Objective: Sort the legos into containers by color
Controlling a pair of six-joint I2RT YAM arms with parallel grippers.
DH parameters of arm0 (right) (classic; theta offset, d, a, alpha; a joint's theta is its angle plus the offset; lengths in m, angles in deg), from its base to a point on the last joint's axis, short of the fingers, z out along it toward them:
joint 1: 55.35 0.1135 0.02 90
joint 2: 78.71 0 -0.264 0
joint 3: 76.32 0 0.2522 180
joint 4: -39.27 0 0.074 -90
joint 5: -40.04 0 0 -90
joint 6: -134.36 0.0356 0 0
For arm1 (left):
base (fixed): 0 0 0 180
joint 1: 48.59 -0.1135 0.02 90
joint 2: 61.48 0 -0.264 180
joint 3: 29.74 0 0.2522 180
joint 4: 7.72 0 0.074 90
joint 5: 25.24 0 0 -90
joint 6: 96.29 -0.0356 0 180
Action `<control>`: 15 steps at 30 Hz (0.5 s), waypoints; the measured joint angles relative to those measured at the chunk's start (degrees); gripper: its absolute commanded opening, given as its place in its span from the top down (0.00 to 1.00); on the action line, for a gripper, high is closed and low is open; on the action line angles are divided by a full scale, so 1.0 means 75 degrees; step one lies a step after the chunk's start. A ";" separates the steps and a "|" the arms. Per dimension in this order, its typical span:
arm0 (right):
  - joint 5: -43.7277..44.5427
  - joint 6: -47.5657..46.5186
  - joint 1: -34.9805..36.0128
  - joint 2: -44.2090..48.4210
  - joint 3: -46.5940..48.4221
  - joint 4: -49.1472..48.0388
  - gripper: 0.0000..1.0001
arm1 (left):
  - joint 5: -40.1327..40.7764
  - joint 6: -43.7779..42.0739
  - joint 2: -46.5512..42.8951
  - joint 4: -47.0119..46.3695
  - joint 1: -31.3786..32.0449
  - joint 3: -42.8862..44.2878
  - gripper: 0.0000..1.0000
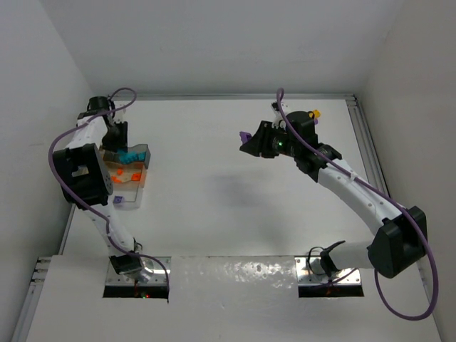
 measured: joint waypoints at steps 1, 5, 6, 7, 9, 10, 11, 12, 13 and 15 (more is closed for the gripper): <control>0.0000 -0.0015 0.0000 0.0000 0.0003 0.0000 1.00 | 0.0032 -0.0029 -0.0003 0.0000 0.0000 0.0000 0.83; 0.0006 -0.0085 0.0000 -0.0015 0.0061 0.0032 1.00 | 0.0157 -0.0079 -0.0087 -0.0256 0.0000 -0.0248 0.49; 0.0006 -0.0105 0.0000 -0.0029 0.0093 0.0035 1.00 | 0.0213 -0.0082 -0.0114 -0.0303 0.0000 -0.0350 0.44; 0.0006 -0.0111 0.0000 -0.0035 0.0108 0.0035 1.00 | 0.0256 -0.0090 -0.0134 -0.0326 0.0000 -0.0425 0.38; 0.0003 -0.0146 0.0000 -0.0061 0.0181 0.0064 1.00 | 0.0321 -0.0096 -0.0152 -0.0335 0.0000 -0.0493 0.30; 0.0003 -0.0166 0.0000 -0.0070 0.0207 0.0070 1.00 | 0.0353 -0.0076 -0.0163 -0.0341 0.0000 -0.0495 0.30; 0.0003 -0.0192 0.0000 -0.0079 0.0230 0.0082 1.00 | 0.0358 -0.0070 -0.0189 -0.0367 0.0000 -0.0495 0.30; 0.0003 -0.0224 0.0000 -0.0087 0.0262 0.0119 1.00 | 0.0361 -0.0070 -0.0233 -0.0391 0.0000 -0.0495 0.30; 0.0003 -0.0262 0.0000 -0.0090 0.0277 0.0146 1.00 | 0.0364 -0.0070 -0.0297 -0.0414 0.0000 -0.0495 0.30; -0.0003 -0.0364 0.0000 -0.0090 0.0309 0.0221 1.00 | 0.0254 -0.0079 -0.0504 -0.0484 0.0000 -0.0495 0.32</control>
